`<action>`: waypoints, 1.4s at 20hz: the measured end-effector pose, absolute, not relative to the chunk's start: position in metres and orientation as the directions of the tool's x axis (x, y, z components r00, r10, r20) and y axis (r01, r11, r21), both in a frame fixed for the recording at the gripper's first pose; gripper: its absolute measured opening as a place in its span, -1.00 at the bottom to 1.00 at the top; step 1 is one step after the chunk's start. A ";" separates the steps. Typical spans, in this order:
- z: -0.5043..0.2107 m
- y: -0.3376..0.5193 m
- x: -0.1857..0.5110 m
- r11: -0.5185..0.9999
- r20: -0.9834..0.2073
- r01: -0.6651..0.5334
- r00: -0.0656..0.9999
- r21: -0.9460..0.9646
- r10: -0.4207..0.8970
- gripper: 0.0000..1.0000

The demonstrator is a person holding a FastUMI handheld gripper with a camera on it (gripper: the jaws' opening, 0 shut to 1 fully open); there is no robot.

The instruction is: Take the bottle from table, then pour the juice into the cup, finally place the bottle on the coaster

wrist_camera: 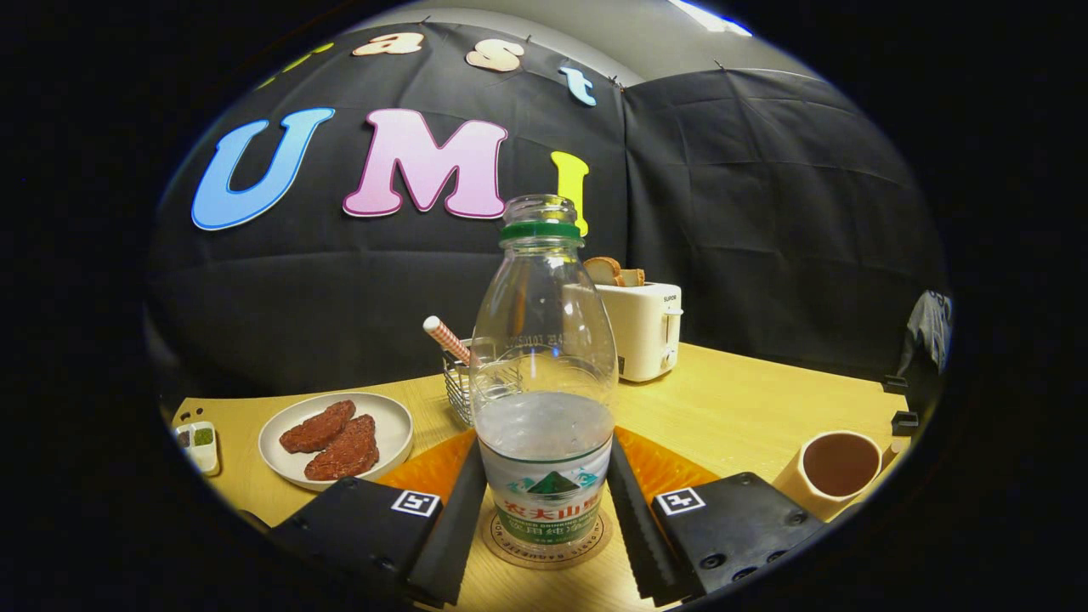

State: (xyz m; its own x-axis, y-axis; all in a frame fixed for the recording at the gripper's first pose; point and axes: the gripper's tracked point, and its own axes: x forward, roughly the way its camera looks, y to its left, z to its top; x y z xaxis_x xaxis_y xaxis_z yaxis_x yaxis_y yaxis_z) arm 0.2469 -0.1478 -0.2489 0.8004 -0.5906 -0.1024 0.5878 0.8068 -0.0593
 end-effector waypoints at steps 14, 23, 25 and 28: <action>-0.253 -0.124 0.201 0.831 -0.168 0.555 0.816 -0.038 -0.553 0.97; -0.210 -0.085 0.138 0.907 -0.175 0.419 0.891 -0.043 -0.420 0.96; -0.196 -0.076 0.127 0.925 -0.171 0.377 0.909 -0.051 -0.380 0.96; -0.176 -0.063 0.115 0.946 -0.163 0.322 0.931 -0.050 -0.326 0.97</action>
